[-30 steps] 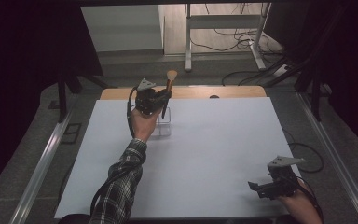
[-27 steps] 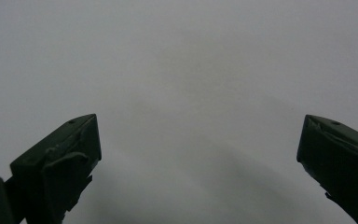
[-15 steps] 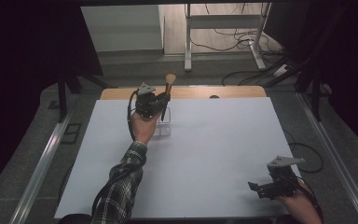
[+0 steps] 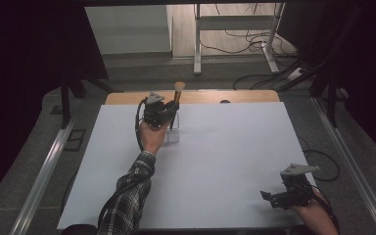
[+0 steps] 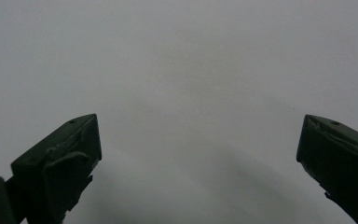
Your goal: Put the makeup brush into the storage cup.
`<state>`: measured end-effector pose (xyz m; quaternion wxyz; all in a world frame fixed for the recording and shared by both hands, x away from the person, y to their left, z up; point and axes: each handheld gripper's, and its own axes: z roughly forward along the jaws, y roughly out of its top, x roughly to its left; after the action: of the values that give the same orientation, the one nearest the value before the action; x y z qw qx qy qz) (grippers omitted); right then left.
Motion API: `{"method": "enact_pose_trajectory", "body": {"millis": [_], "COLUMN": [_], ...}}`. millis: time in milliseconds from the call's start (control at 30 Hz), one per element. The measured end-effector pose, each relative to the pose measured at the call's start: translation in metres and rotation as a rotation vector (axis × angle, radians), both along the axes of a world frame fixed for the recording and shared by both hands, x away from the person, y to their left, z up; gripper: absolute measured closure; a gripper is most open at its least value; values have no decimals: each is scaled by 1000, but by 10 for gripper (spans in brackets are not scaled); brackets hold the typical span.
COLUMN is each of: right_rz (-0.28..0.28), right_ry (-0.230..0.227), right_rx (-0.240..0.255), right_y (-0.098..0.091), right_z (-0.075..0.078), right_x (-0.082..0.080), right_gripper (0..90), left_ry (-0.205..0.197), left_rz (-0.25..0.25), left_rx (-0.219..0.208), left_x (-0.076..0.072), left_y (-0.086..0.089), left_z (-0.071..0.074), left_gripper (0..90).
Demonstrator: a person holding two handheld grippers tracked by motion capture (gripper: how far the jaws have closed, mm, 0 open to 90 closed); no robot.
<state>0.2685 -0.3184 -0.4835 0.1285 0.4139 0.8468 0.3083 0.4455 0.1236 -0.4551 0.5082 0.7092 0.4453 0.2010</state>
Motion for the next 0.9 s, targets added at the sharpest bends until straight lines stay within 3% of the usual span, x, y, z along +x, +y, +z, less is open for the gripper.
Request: {"method": "enact_pose_trajectory", "body": {"millis": [900], "right_rz": [11], "right_ry": [7], "right_rx": [-10], "right_y": [1], "right_z": [-1], "right_x": [0], "right_gripper": [5], "left_ry": [19], "left_rz": [24], "left_rx": [74], "left_x": [-4], "left_y": [-1], "left_z": [-15], "left_gripper": [736]}}
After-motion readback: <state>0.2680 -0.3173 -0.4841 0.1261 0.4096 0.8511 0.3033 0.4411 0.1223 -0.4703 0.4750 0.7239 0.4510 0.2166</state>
